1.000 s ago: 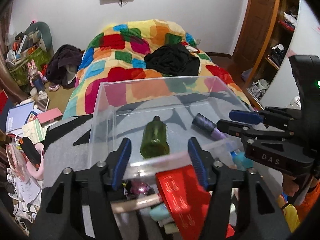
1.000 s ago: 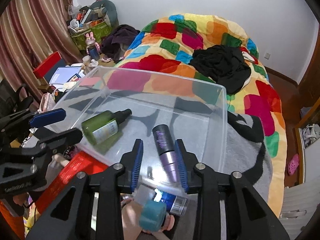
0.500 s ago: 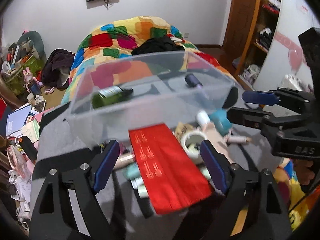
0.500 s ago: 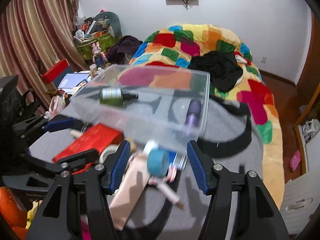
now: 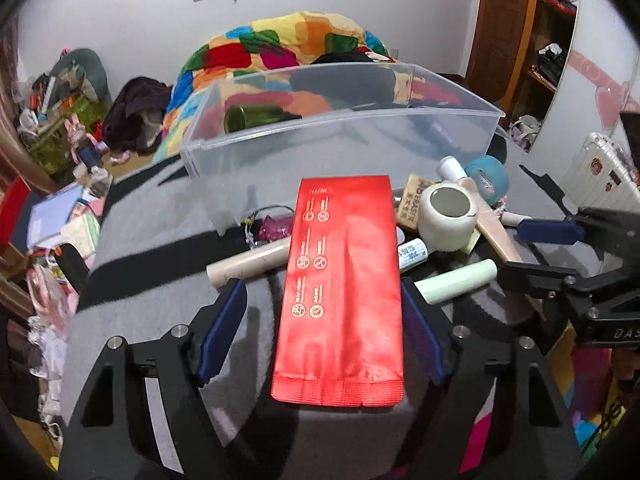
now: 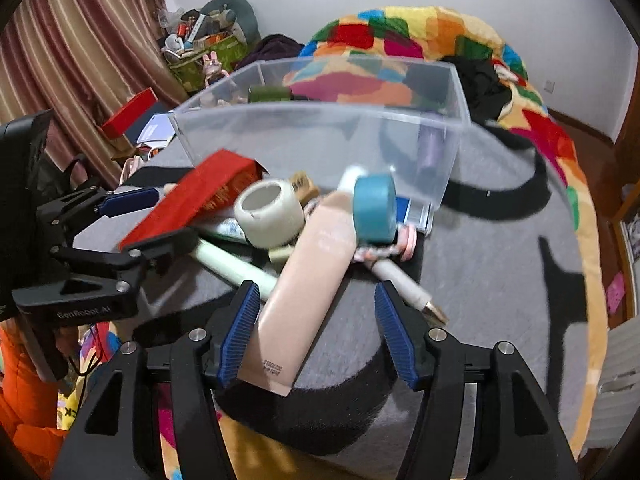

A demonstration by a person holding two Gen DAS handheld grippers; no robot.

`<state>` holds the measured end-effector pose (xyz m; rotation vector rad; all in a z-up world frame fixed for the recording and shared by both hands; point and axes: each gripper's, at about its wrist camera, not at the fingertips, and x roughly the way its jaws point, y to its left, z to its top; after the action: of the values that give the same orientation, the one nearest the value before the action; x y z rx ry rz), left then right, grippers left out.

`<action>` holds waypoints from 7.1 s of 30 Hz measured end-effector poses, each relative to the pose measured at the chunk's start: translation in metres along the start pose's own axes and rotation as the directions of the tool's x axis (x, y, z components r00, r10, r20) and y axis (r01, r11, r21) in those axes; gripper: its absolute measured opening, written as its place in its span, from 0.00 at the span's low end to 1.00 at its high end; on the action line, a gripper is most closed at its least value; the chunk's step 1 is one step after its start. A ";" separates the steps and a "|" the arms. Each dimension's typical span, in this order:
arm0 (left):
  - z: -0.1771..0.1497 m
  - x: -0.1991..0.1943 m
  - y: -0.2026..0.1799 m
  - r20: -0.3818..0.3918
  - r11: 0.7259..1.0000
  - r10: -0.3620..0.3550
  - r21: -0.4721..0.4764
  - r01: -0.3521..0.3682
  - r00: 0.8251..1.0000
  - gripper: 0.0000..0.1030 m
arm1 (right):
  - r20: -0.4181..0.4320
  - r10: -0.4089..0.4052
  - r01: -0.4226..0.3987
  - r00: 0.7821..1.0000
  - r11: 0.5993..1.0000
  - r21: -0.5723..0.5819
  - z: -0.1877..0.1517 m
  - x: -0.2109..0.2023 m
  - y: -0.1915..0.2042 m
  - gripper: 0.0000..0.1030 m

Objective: Organize objects
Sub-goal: 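Grasp the red packet with left tool while right tool grasps beige cream tube, then drop red packet into box with left tool while right tool carries cream tube, then release the beige cream tube into the box with the right tool, then grasp white-green tube with left tool while right tool grasps blue tape roll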

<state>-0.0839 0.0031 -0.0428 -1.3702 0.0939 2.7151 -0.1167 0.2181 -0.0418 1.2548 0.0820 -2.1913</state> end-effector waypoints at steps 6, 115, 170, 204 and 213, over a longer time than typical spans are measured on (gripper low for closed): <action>0.014 0.005 0.001 0.002 0.999 -0.036 -0.017 0.036 0.999 0.74 | 0.009 0.006 -0.006 1.000 1.000 0.007 -0.002 0.000 -0.001 0.43; 0.070 -0.042 0.012 0.193 0.998 -0.056 -0.024 0.061 0.980 0.69 | 0.307 -0.157 0.206 0.939 0.969 -0.137 0.058 -0.082 0.009 0.18; -0.028 -0.008 -0.038 -0.023 0.983 -0.178 0.036 0.179 0.984 0.14 | 0.086 -0.072 0.086 0.994 0.982 -0.170 0.025 -0.019 -0.010 0.33; 0.024 -0.046 -0.001 0.204 0.985 -0.117 -0.098 0.139 0.972 0.14 | 0.118 -0.122 0.140 0.986 0.976 -0.165 0.030 0.001 0.006 0.37; 0.048 -0.047 0.003 0.239 0.984 -0.121 -0.098 0.148 0.964 0.14 | 0.087 -0.060 0.070 0.994 0.989 -0.127 0.034 0.013 -0.002 0.37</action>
<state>-0.0950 0.0017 0.0234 -1.0302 -0.1700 2.7770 -0.1481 0.2023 -0.0343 1.1023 0.2317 -2.2518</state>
